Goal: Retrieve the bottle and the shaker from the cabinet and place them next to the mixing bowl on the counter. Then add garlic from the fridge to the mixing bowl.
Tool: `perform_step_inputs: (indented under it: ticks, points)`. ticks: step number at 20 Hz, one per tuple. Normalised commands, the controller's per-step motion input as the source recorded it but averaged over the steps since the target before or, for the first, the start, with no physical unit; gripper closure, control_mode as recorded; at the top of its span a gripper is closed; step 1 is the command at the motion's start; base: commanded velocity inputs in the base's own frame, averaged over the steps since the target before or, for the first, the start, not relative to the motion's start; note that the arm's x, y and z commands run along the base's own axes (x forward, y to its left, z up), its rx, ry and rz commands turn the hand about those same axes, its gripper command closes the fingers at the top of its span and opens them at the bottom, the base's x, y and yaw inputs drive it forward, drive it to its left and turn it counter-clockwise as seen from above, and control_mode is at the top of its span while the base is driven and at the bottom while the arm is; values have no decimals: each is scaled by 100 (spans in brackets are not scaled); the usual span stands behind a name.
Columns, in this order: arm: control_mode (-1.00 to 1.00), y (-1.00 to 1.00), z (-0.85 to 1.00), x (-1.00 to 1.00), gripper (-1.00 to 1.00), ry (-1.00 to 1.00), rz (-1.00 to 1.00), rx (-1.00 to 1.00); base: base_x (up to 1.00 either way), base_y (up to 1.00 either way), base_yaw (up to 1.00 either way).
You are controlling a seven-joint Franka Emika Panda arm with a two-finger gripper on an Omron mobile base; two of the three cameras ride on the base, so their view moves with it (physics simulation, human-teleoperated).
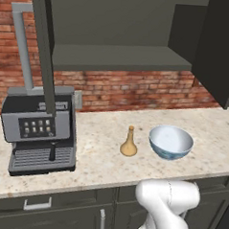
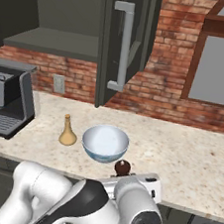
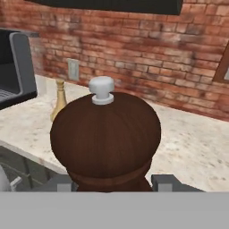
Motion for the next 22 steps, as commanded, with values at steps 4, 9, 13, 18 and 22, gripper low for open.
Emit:
perform_step_inputs:
  ticks: [4,9,13,18,22]
  points:
    - [-100,-2,-80,67,100,-4,3,-4,0,0,0]
    - [-100,-3,-63,68,100,0,4,-2,0,0,0]
    - [-100,-8,-27,66,100,0,11,2,0,0,0]
    - [-100,-24,-34,53,100,0,12,0,0,0,0]
    - [-100,-27,-23,36,100,0,17,6,0,0,0]
